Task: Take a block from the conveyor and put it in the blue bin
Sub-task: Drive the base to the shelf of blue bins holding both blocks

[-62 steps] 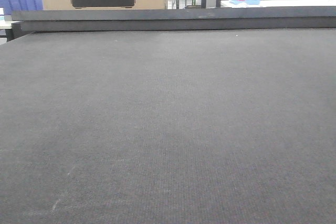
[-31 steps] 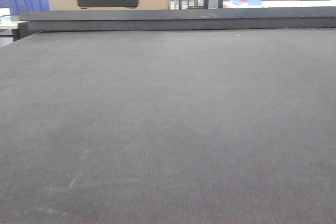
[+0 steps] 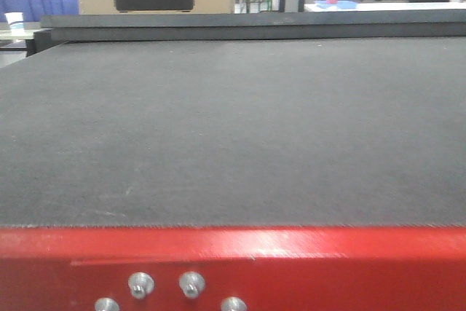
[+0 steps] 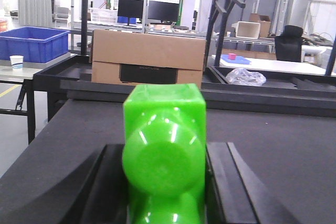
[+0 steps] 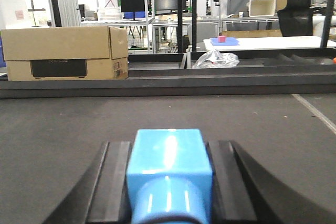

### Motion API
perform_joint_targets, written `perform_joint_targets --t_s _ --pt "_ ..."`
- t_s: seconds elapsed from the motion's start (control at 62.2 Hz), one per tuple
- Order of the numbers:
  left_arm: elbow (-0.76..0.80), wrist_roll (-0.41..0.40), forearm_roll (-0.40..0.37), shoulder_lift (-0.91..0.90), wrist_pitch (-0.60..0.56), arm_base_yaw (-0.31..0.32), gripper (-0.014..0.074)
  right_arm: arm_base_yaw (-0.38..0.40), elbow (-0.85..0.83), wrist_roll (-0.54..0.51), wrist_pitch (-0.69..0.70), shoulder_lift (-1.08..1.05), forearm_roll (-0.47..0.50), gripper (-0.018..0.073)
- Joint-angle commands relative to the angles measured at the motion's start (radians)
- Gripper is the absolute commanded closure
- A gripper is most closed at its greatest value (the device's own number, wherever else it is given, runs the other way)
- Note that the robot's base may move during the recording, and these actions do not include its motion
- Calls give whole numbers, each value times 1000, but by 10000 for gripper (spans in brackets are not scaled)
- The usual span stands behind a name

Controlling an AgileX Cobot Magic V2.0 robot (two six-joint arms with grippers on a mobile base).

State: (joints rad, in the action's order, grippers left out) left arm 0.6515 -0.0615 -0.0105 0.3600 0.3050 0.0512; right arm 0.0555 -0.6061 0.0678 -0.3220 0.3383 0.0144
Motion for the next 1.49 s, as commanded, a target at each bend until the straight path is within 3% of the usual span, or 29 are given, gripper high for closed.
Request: perform_joint_targets --t_s 0.0,1.479 --pt "-2 -2 -6 -6 -16 6 707 2 4 -7 25 -3 -1 721" --pt "-2 -2 -6 -46 -16 6 707 2 4 -7 25 -3 -1 721"
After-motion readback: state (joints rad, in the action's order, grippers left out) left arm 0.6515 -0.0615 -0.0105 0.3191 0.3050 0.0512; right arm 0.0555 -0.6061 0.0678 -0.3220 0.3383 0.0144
